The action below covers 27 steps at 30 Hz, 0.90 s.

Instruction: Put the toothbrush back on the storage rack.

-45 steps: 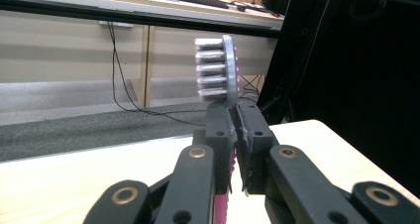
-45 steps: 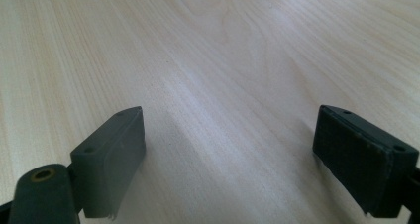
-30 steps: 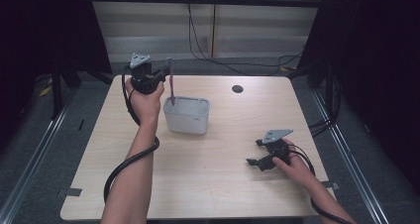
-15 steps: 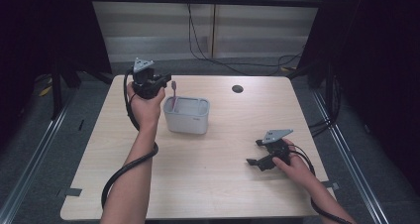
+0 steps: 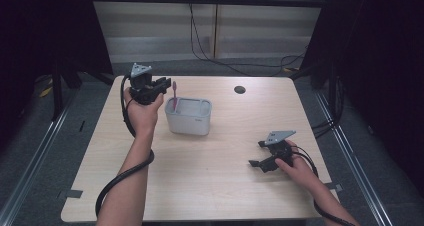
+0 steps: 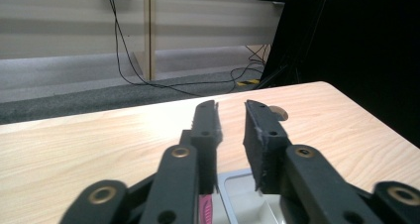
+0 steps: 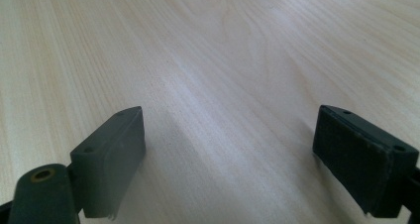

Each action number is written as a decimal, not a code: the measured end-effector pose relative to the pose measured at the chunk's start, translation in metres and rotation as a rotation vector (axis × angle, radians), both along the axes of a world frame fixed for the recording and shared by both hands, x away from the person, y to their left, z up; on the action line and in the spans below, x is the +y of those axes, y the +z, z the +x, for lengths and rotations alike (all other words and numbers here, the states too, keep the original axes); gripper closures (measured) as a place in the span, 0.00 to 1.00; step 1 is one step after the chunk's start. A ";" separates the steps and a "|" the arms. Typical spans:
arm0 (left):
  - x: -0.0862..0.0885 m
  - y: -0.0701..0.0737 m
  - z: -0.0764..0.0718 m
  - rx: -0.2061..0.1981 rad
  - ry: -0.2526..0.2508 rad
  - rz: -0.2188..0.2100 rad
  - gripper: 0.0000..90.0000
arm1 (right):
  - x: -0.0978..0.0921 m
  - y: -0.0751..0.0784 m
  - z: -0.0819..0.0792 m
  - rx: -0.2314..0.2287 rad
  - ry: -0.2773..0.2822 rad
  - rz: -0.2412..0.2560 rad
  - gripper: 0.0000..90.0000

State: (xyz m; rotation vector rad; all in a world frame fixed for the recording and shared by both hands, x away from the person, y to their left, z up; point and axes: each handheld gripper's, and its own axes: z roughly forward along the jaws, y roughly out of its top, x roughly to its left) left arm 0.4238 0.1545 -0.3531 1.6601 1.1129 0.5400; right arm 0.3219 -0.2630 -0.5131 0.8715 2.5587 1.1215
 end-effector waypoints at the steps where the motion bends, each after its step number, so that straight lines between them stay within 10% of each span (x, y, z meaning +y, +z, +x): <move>1: 0.000 0.000 0.000 0.000 0.000 0.001 0.81 | 0.000 0.000 0.000 0.000 0.000 0.000 0.14; 27: 0.007 -0.003 -0.011 0.025 -0.028 0.036 0.45 | 0.000 0.000 0.000 -0.001 0.001 -0.002 0.14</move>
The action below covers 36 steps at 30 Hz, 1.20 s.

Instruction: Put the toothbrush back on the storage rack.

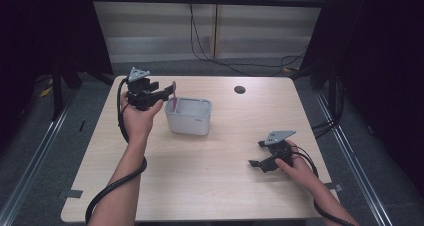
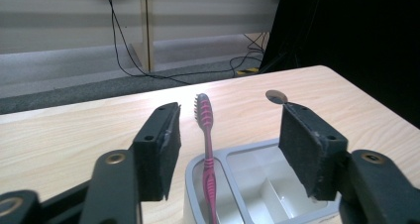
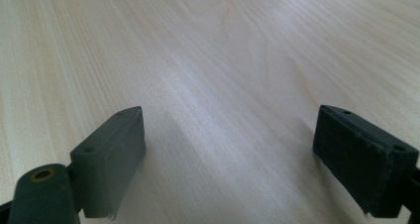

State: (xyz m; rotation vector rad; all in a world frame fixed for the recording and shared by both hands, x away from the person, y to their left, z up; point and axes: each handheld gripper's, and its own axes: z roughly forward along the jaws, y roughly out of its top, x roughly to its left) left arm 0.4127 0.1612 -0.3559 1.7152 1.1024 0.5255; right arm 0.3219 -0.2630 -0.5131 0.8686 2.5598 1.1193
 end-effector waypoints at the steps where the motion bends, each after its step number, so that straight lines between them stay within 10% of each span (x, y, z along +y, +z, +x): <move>1: 0.000 0.000 0.000 0.001 -0.003 0.000 0.44 | 0.000 0.000 0.000 0.000 0.000 0.000 0.14; 36: 0.017 -0.022 -0.016 0.024 -0.025 0.019 0.26 | 0.000 0.000 0.000 0.001 0.000 0.000 0.14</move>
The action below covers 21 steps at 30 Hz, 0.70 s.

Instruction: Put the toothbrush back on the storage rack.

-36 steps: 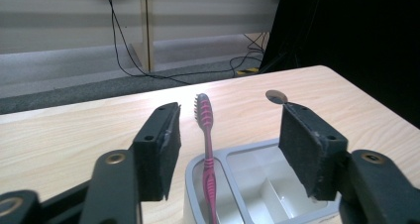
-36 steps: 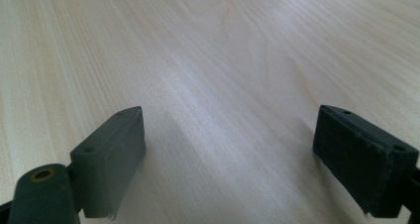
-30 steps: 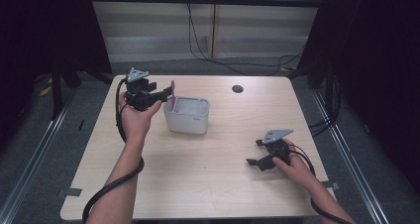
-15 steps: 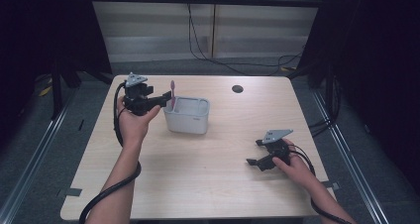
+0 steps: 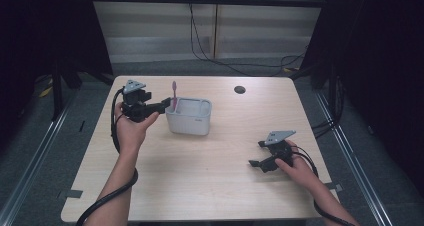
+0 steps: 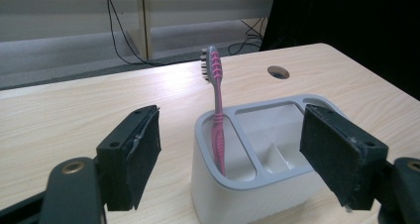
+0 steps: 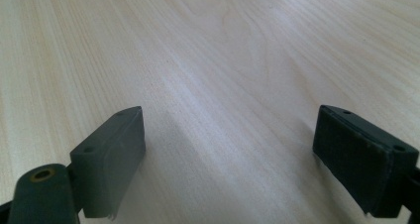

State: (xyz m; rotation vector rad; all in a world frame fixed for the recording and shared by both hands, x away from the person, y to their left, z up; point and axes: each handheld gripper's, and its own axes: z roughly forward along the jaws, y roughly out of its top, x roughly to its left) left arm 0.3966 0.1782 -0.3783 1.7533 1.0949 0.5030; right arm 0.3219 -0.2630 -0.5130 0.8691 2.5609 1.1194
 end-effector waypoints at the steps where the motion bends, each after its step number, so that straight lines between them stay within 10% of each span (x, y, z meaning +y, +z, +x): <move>1: 0.000 -0.001 0.000 0.002 0.000 0.002 0.26 | 0.000 0.000 0.000 -0.001 0.000 0.000 0.14; 21: 0.013 -0.020 -0.010 0.021 -0.004 0.007 0.25 | 0.000 0.000 0.000 -0.001 0.000 -0.001 0.14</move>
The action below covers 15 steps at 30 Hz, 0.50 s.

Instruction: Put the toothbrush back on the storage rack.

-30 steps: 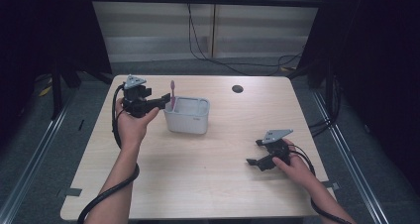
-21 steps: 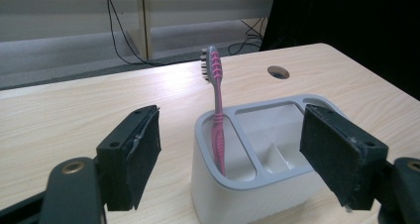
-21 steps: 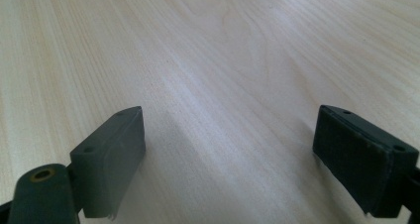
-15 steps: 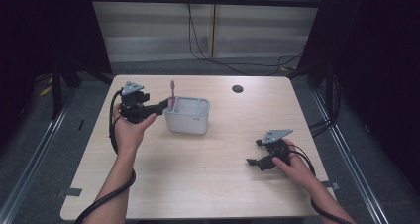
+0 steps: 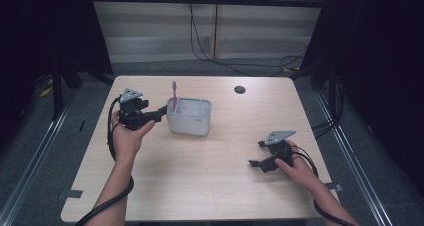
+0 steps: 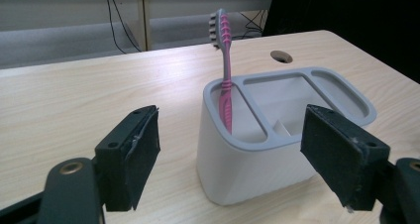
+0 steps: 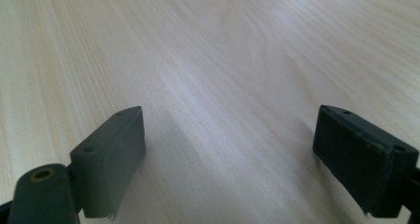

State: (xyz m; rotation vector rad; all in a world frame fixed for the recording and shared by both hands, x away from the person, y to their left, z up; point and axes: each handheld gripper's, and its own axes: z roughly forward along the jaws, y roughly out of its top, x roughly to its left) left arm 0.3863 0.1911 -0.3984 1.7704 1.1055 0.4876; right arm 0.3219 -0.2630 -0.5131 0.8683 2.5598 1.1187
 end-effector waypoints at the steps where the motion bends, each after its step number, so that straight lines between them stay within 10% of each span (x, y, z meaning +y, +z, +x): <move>1: 0.001 -0.002 -0.001 0.000 0.000 0.001 0.25 | 0.000 0.000 0.000 0.000 0.000 0.000 0.14; 15: 0.012 -0.022 -0.011 0.021 0.005 0.002 0.25 | 0.000 0.000 0.000 0.000 0.001 0.000 0.14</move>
